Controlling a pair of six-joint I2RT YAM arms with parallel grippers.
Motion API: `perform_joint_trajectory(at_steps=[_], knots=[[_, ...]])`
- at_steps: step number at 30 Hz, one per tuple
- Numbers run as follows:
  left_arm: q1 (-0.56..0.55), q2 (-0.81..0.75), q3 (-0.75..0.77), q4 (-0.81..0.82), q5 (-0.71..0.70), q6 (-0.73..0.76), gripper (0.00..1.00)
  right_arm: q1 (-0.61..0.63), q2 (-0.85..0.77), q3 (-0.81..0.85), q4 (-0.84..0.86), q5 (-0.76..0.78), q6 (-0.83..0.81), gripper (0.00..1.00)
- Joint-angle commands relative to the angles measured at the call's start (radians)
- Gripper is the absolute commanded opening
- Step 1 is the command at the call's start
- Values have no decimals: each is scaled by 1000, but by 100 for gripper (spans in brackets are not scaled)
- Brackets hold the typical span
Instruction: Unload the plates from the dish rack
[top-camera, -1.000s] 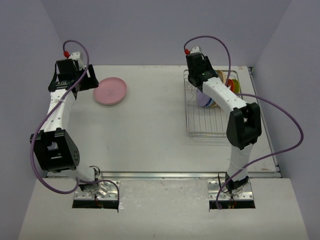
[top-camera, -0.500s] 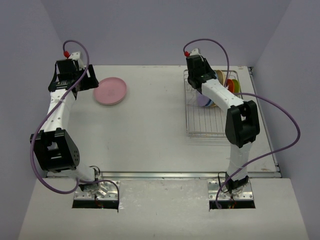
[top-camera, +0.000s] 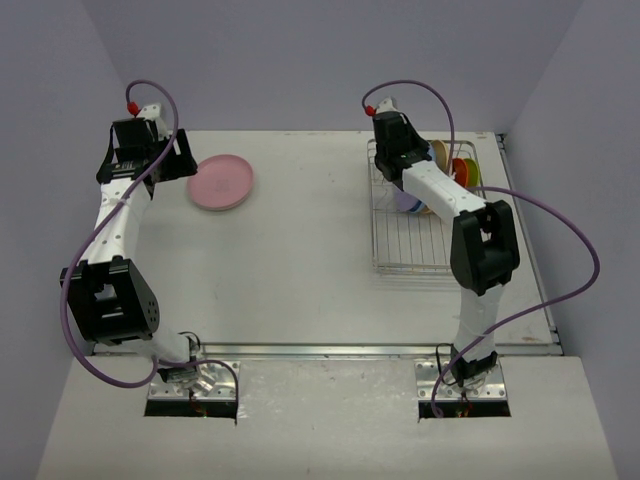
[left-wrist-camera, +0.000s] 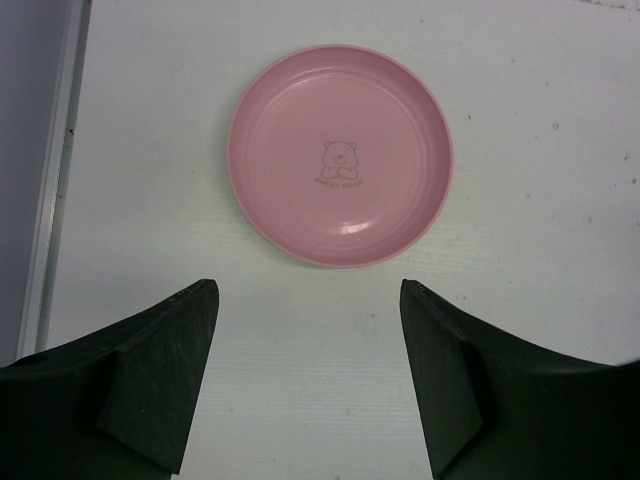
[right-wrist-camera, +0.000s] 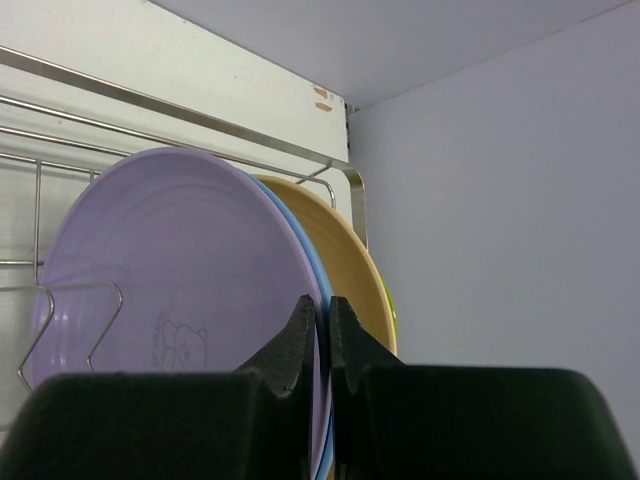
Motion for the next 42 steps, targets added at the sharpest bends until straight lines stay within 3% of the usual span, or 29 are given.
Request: perform_joint_trajectory(at_steps=[1,3,8,11,19,24,32,42], knots=[[7,-29,0,45,8,-2,71,15,-28,-19,75,6,-43,2],[7,-31,0,45,11,-3,74,24,-44,-18,96,10,-82,2],[8,-36,5,46,21,2,93,38,-79,-12,191,21,-158,2],[9,-39,12,45,31,4,100,43,-98,0,194,19,-177,2],[9,-31,39,35,57,-6,100,45,-143,54,79,-25,-122,0],[9,-57,38,49,121,-19,100,45,-186,164,-89,-95,1,0],[-5,-121,1,84,455,-63,99,43,-344,194,-293,-415,244,0],[-171,-134,1,25,517,-26,93,45,-482,44,-322,-863,516,0]])
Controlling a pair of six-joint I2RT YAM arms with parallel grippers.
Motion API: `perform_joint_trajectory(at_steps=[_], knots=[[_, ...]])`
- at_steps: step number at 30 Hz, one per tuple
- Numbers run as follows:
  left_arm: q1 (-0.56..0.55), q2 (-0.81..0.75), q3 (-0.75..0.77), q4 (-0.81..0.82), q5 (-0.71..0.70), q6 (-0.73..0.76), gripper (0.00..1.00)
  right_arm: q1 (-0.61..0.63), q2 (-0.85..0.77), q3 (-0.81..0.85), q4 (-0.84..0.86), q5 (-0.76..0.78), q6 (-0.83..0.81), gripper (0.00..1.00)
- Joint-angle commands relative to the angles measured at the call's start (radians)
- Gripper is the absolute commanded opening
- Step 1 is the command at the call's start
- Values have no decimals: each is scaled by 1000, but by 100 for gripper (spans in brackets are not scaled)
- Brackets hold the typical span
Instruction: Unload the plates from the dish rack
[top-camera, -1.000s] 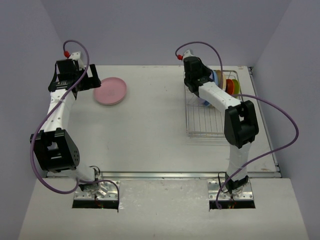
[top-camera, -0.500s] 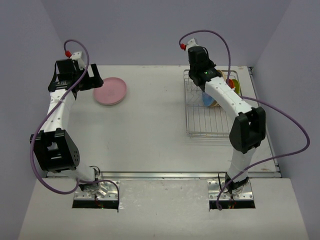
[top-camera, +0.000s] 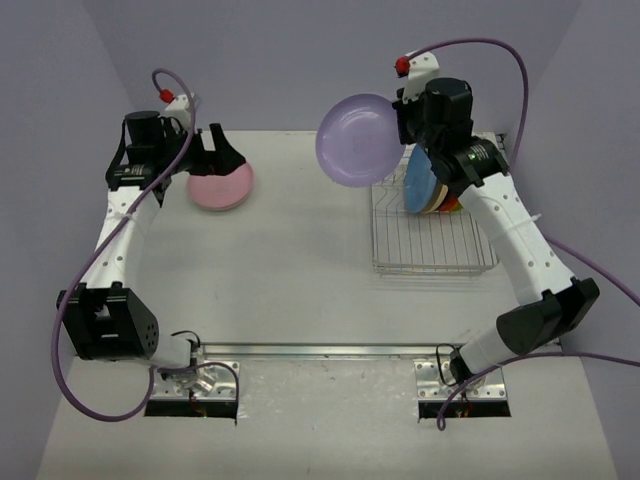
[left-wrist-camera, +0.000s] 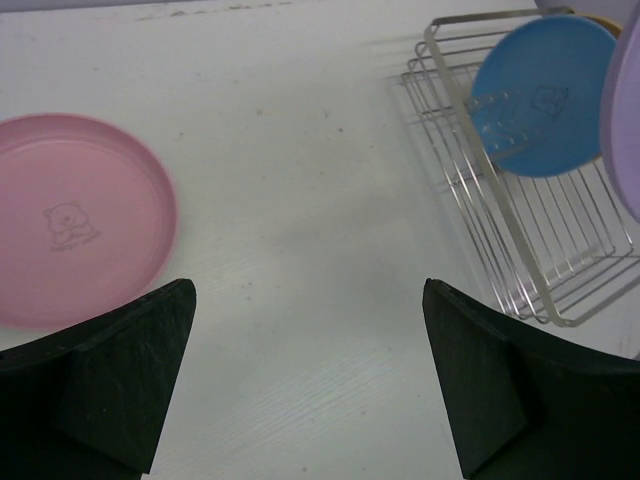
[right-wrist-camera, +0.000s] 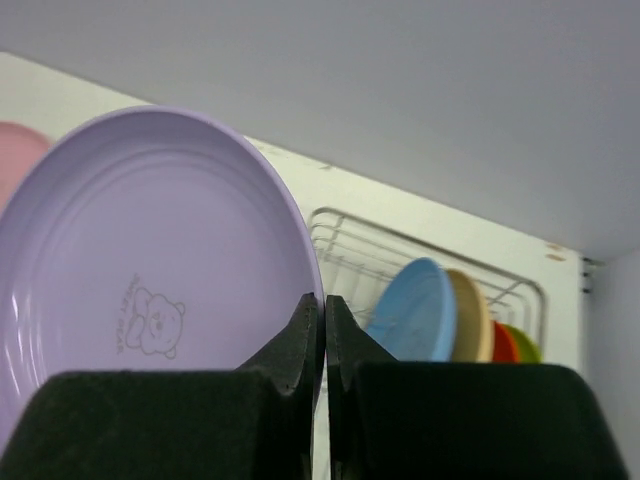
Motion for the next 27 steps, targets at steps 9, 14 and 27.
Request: perform_joint_trajectory(at_steps=[9,14,27], knots=[[-200,-1,-4,-65,91,104,83,77,-34,-159,46,-269,147,0],[-256,29,1,-66,56,104,75,99,-30,-160,46,-308,164,0],[-298,131,56,-128,65,90,17,107,-35,-176,45,-336,211,0]])
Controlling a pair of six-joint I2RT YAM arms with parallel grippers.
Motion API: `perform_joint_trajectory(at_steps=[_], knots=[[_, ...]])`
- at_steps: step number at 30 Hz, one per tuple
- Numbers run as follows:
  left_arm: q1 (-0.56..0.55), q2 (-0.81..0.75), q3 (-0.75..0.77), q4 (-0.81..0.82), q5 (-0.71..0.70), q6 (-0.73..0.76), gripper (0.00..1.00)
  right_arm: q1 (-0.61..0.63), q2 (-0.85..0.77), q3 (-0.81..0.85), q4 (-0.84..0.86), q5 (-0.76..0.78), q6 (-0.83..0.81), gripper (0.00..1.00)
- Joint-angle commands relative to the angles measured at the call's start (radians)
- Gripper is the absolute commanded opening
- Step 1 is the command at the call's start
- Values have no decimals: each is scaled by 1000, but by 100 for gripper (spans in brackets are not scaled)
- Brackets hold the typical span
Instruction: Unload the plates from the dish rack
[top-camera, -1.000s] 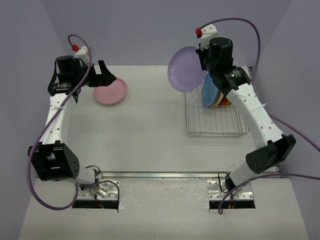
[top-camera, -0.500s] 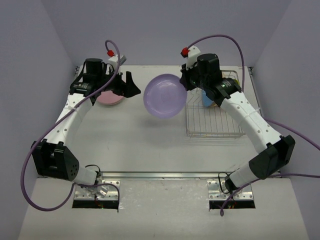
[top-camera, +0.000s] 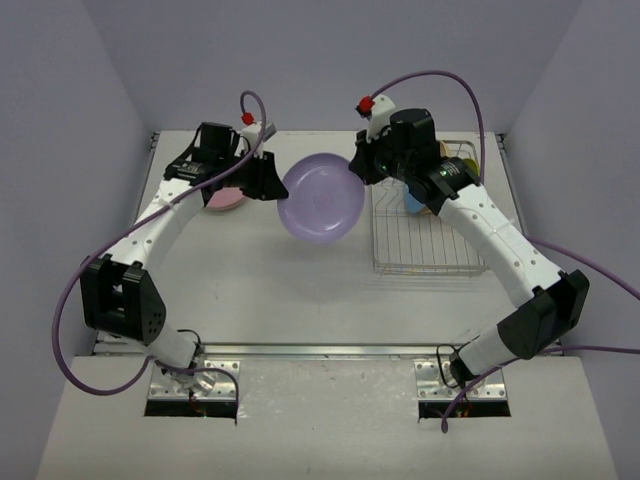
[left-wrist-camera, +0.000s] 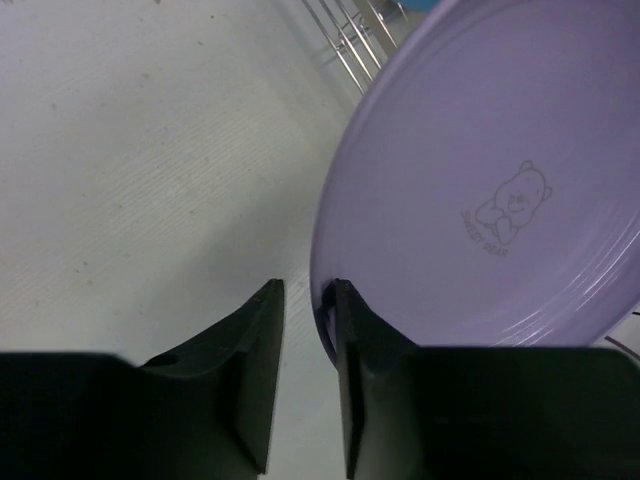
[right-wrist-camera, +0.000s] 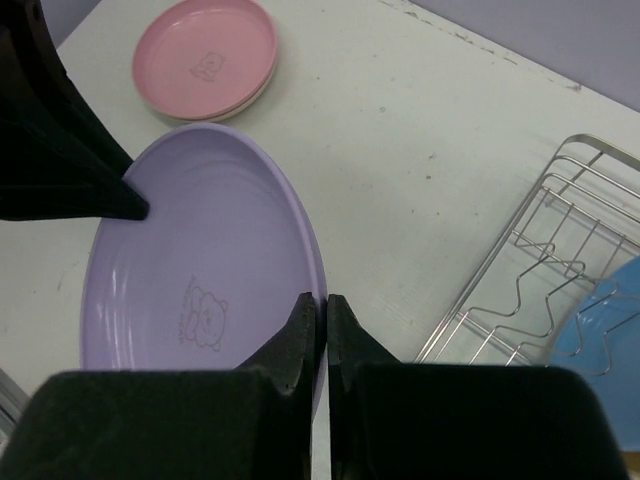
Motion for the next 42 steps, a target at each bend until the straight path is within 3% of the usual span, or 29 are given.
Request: perform_joint_trajectory(at_steps=[1,3,6,7,9,11,17,22,34,40,42], knots=[[-4,13,44,-1,46,1,12,4,-21,-5,70,-4,30,0],[1,17,42,4,52,-5,0,4,-21,-16,74,8,33,2],[31,21,43,18,54,-23,0,3,-15,-13,66,49,33,30],[47,21,45,24,58,-24,0,2,-16,-15,65,63,32,32],[128,55,69,24,53,-64,0,2,-16,-21,66,108,22,59],[209,80,107,11,28,-73,0,2,-14,-28,66,148,13,78],[399,272,300,-83,-153,-73,0,2,-14,-75,66,259,-10,98],[477,447,448,-140,-238,-109,0,1,-19,-83,55,322,-49,99],[512,649,514,-130,-312,-157,0,-20,-38,-112,48,355,-72,99],[529,659,539,-144,-334,-154,16,-27,-26,-106,44,393,-86,97],[542,653,535,-138,-340,-160,16,-33,-22,-104,40,400,-84,96]])
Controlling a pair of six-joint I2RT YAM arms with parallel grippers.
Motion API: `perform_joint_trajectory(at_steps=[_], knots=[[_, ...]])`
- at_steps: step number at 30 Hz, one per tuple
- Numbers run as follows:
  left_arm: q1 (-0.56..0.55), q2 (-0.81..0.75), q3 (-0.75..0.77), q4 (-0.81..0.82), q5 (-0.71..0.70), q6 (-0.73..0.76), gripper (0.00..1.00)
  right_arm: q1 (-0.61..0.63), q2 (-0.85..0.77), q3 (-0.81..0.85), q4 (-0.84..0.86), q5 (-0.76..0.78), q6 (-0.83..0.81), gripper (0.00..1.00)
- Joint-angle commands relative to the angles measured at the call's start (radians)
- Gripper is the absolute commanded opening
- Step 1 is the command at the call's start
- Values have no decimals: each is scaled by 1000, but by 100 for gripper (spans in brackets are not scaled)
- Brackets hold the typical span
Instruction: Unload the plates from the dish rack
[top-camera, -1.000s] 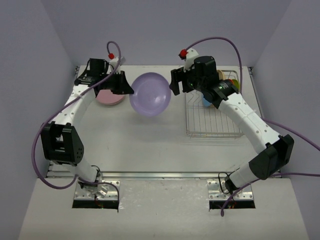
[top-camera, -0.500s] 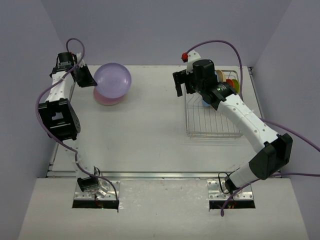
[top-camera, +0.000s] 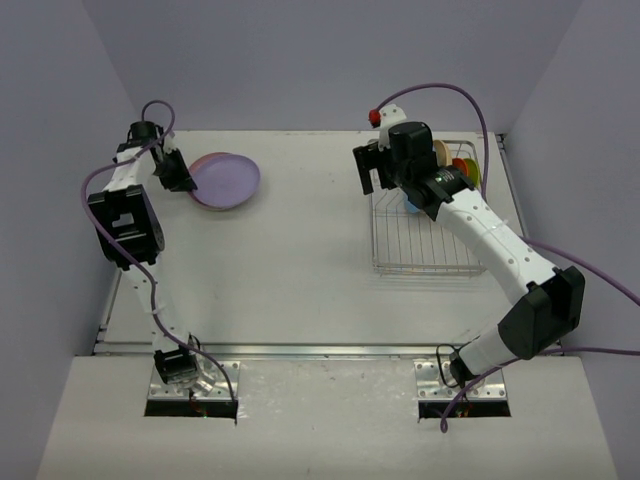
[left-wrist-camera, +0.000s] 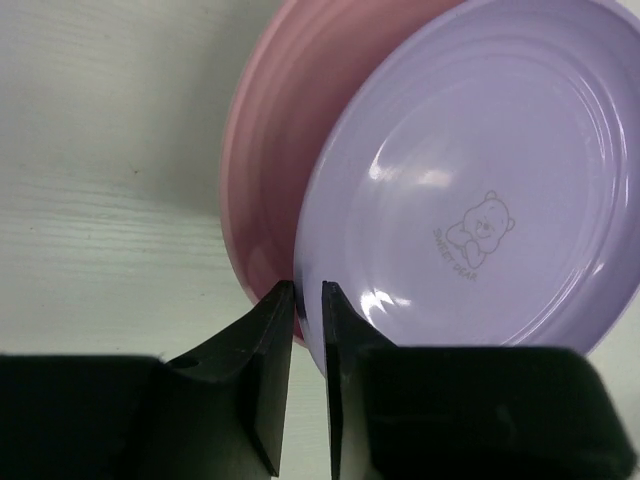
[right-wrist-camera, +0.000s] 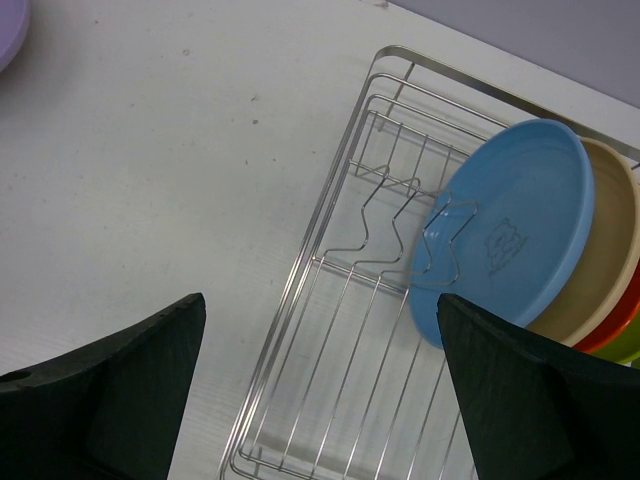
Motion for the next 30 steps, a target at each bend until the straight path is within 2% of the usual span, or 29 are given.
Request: perform_joint_trajectory(at_steps=[1,6,9,12,16,19,24,26,30], knots=[[39,-37,47,28,-16,-21,16,-13,-19,13,19,45,-10,96],[54,-38,55,33,-13,-25,19,-14,-16,11,13,44,-6,95],[55,-62,43,54,-13,-27,39,-16,-13,11,13,60,-17,95],[49,-125,10,81,14,-6,49,-20,-15,6,14,62,-20,95],[2,-247,-101,152,-29,58,52,-22,-11,3,14,67,-19,95],[-63,-357,-224,216,-94,102,52,-24,12,17,12,127,-31,93],[-187,-542,-396,336,-269,190,54,-53,86,73,-23,248,-39,82],[-265,-645,-478,369,-323,217,60,-74,139,92,-24,331,-47,73],[-336,-730,-532,392,-395,234,64,-107,203,132,-20,436,-45,64]])
